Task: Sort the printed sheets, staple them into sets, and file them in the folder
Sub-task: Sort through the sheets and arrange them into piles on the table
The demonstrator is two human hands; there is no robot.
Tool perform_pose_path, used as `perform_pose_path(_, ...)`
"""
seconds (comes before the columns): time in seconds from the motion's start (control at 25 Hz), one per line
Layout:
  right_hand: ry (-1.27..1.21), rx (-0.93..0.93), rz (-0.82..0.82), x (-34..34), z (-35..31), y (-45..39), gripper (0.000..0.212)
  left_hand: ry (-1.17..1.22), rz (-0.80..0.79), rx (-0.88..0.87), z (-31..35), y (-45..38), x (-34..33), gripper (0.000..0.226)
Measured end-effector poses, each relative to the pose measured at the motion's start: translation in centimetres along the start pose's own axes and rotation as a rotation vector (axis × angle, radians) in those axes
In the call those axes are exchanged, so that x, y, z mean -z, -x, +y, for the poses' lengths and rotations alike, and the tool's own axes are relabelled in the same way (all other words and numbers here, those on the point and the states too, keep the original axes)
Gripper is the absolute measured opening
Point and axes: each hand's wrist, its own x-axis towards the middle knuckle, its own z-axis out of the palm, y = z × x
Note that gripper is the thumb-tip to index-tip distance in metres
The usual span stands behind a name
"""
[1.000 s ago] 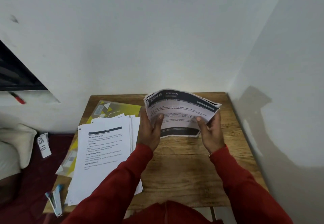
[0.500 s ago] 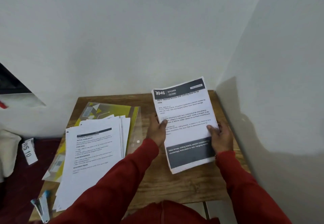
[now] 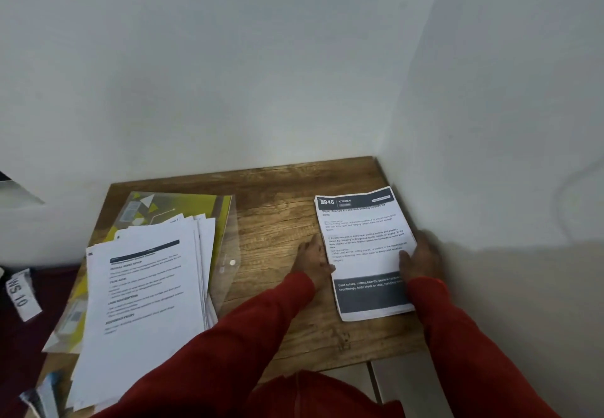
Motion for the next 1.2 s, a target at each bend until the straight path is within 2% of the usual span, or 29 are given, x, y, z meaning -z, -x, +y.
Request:
perform_pose_path(0.08, 0.188, 0.103, 0.100, -0.5, -1.0, 1.5, 0.070, 0.003, 0.085, -0.012, -0.6, 1.2, 1.9, 0.067)
perform_pose_path(0.16, 0.236, 0.270, 0.180, -2.2, -3.5, 4.1, 0.071, 0.005, 0.258, -0.071, -2.2, 3.2, 5.4, 0.054)
perform_pose_path(0.2, 0.209, 0.352, 0.163, -3.5, -5.3, 5.9, 0.069, 0.026, 0.361, -0.069, -3.5, 4.4, 7.7, 0.048)
perform_pose_path(0.28, 0.079, 0.513, -0.016, -7.3, -8.5, 9.4, 0.067, 0.042, 0.578, 0.021, -7.0, 6.8, 12.5, 0.041)
perform_pose_path(0.36, -0.068, 0.644, -0.262, -11.1, -11.5, 12.7, 0.066, -0.050, 0.770, 0.086, -11.0, 8.9, 16.8, 0.039)
perform_pose_path(0.44, -0.153, 0.697, -0.482, -14.4, -14.2, 15.4, 0.064, -0.188, 0.898, 0.193, -14.5, 10.6, 20.1, 0.039)
perform_pose_path(0.48, -0.149, 0.699, -0.560, -15.6, -15.5, 16.6, 0.064, -0.235, 0.926, 0.320, -15.9, 11.6, 21.5, 0.040)
perform_pose_path(0.56, -0.084, 0.648, -0.678, -17.8, -17.5, 18.5, 0.062, -0.261, 0.897, 0.564, -18.7, 13.6, 23.4, 0.047)
perform_pose_path(0.64, -0.007, 0.616, -0.773, -19.7, -18.7, 19.6, 0.059, -0.284, 0.741, 0.654, -21.4, 14.9, 24.2, 0.057)
perform_pose_path(0.76, 0.055, 0.582, -0.838, -21.4, -19.4, 20.4, 0.068, -0.325, 0.630, 0.634, -23.2, 14.9, 24.4, 0.064)
perform_pose_path(0.88, 0.071, 0.542, -0.820, -22.2, -20.3, 20.6, 0.061, -0.279, 0.608, 0.659, -22.6, 14.2, 25.0, 0.067)
perform_pose_path(0.96, 0.085, 0.515, -0.815, -22.4, -20.8, 20.3, 0.060, -0.176, 0.632, 0.664, -23.0, 13.6, 25.4, 0.072)
perform_pose_path(1.2, 0.057, 0.480, -0.791, -22.5, -20.9, 20.0, 0.055, 0.148, 0.670, 0.656, -23.2, 12.5, 27.2, 0.065)
